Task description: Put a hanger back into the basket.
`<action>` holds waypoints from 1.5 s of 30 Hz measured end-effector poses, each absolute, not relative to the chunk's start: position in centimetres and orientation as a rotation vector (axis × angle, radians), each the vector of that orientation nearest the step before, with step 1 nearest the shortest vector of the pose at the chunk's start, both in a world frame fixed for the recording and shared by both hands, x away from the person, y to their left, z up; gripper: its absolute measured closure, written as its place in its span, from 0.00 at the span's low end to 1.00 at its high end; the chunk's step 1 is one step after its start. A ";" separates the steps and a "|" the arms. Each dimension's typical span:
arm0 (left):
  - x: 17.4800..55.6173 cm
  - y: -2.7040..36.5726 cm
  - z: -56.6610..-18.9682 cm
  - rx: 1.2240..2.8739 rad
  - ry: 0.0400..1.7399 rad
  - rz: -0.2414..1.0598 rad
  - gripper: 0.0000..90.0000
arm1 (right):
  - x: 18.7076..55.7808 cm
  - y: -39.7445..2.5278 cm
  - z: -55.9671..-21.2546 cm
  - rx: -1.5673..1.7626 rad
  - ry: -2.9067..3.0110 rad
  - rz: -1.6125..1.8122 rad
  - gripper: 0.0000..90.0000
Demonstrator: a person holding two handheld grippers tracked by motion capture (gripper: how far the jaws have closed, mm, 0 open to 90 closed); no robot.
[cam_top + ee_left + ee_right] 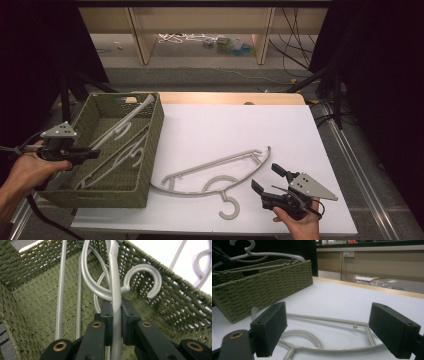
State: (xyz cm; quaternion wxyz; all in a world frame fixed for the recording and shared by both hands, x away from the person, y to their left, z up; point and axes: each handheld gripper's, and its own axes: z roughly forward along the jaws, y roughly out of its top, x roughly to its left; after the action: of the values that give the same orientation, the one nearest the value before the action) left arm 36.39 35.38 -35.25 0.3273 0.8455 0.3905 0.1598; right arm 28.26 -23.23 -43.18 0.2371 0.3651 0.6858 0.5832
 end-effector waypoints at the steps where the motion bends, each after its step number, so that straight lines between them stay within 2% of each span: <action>1: 36.5 35.5 -35.3 2.224 1.013 0.423 0.91 | 28.3 -23.2 -43.2 1.001 1.880 1.600 0.18; 10: 37.6 35.4 -36.6 2.241 1.026 0.385 0.91 | 28.3 -23.2 -43.2 1.004 1.882 1.596 0.18; 13: 38.0 35.3 -36.9 2.302 1.001 0.370 0.91 | 28.3 -23.2 -43.2 1.002 1.882 1.597 0.18; 20: 38.3 35.1 -37.9 2.283 1.028 0.350 0.91 | 28.3 -23.2 -43.2 1.001 1.880 1.601 0.18; 32: 38.9 34.6 -39.8 2.396 1.015 0.278 0.91 | 28.3 -23.2 -43.2 1.001 1.880 1.601 0.18; 37: 38.9 34.4 -39.9 2.398 1.027 0.299 0.90 | 28.2 -23.3 -43.1 1.009 1.892 1.586 0.18; 38: 39.0 34.3 -40.0 2.399 1.026 0.278 0.89 | 28.2 -23.3 -43.1 1.009 1.891 1.587 0.18; 40: 38.9 34.3 -39.9 2.416 1.003 0.292 0.82 | 28.2 -23.3 -43.1 1.009 1.893 1.586 0.18; 43: 38.8 34.4 -39.7 2.405 0.996 0.289 0.83 | 28.2 -23.3 -43.1 1.004 1.884 1.594 0.18; 45: 38.7 34.5 -39.7 2.379 1.013 0.295 0.80 | 28.2 -23.3 -43.1 1.009 1.891 1.586 0.18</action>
State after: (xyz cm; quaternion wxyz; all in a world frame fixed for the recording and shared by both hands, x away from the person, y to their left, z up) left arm 38.74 34.50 -39.69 0.2664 0.8811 0.3753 0.1091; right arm 28.18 -23.31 -43.08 0.2351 0.3679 0.6893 0.5782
